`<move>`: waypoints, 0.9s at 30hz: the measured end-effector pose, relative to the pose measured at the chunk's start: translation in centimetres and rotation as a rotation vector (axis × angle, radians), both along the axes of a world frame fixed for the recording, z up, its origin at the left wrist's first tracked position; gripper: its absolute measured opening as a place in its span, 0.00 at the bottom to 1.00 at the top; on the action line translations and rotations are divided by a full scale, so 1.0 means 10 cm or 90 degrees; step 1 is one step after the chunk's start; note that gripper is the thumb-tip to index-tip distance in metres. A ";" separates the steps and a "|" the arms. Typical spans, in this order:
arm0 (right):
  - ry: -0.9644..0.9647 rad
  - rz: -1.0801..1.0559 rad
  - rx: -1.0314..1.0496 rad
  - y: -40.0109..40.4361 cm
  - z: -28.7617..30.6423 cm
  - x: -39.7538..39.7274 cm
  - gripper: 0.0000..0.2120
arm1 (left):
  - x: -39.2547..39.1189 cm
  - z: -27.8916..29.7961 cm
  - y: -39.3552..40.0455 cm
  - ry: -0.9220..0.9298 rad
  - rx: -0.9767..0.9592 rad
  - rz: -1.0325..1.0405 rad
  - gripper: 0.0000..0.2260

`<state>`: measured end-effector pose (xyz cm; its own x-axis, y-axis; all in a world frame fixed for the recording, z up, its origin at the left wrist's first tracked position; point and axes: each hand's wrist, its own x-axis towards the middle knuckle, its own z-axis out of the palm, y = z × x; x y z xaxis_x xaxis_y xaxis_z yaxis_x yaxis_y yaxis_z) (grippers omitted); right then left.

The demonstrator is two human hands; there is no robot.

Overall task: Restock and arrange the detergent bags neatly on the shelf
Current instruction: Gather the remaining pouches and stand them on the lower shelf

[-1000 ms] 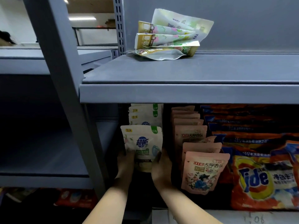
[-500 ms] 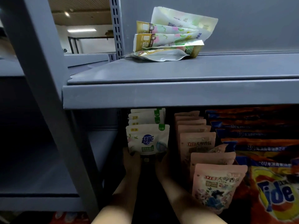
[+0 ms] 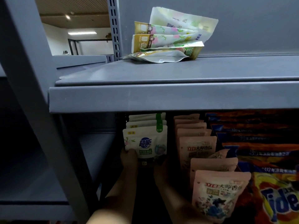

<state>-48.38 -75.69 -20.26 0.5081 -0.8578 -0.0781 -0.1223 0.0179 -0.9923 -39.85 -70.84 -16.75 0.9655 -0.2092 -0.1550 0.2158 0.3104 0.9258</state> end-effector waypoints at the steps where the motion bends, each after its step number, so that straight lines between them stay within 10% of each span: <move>1: 0.002 -0.021 -0.001 0.00 -0.01 0.03 0.22 | -0.02 -0.01 0.02 -0.009 -0.001 0.008 0.24; 27: 0.253 0.013 -0.139 0.07 0.10 -0.25 0.26 | -0.37 0.02 0.22 0.006 0.260 -0.064 0.26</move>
<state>-50.84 -74.98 -19.28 0.4926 -0.8658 -0.0882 -0.4920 -0.1935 -0.8488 -43.55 -68.61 -16.56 0.9416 -0.2215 -0.2537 0.2358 -0.1041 0.9662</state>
